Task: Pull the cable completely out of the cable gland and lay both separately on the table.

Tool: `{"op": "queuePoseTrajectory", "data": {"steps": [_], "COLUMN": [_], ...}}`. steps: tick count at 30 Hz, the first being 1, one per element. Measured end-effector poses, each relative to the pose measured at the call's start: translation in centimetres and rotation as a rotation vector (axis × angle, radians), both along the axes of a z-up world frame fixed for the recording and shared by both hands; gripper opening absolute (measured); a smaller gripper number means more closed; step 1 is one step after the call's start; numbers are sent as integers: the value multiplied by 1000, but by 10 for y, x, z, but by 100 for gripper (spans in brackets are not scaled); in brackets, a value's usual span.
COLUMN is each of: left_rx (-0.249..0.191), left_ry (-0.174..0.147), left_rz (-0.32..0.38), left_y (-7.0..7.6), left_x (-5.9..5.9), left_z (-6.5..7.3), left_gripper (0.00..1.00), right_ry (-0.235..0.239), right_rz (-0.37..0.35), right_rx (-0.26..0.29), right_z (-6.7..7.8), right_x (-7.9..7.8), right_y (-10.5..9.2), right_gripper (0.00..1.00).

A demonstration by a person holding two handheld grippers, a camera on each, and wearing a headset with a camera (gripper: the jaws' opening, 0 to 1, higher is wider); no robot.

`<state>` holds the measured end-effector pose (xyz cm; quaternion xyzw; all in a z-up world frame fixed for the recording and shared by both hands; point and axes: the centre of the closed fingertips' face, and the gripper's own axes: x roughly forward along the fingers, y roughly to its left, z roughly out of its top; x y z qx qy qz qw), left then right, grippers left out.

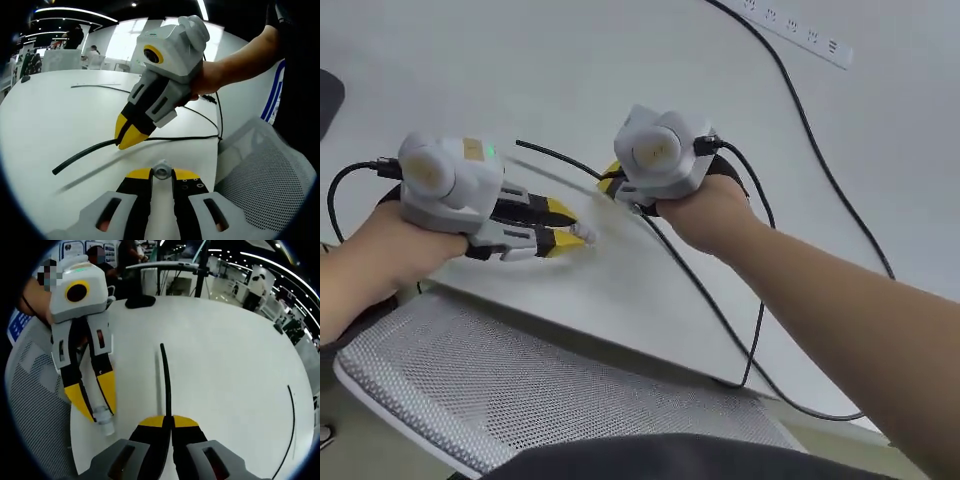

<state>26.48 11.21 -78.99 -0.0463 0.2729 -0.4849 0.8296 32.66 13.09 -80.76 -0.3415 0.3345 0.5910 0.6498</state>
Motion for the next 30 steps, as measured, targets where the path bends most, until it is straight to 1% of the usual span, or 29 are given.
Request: {"op": "queuePoseTrajectory", "data": {"steps": [3,6,12,15,16,19,24,25,30], "left_rx": [1,6,19,38,38,31,45,51,55], "left_ry": [1,7,19,21,18,24,17,24,20], "left_rz": [-6,0,0,-9,-9,-2,-9,-6,-7], "left_y": [-1,1,1,1,1,1,1,2,2], "left_x": [0,1,0,-2,-2,-1,-1,-1,0], "left_z": [-1,-6,-15,-21,-20,-19,-20,-21,-22], "left_gripper": [15,15,15,15,15,15,16,16,16], "right_ry": [11,9,9,10,6,7,-5,-6,-2], "right_rz": [-5,4,7,4,6,7,15,15,9], "right_rx": [6,6,-2,-4,-5,-8,-10,-9,-7], "right_z": [-2,-6,-9,-11,-11,-13,-14,-14,-13], "right_x": [-1,-4,-2,-2,-1,-2,-2,-2,-1], "right_y": [2,3,4,4,4,4,5,5,5], "right_gripper": [0,0,0,0,0,0,0,0,0]}}
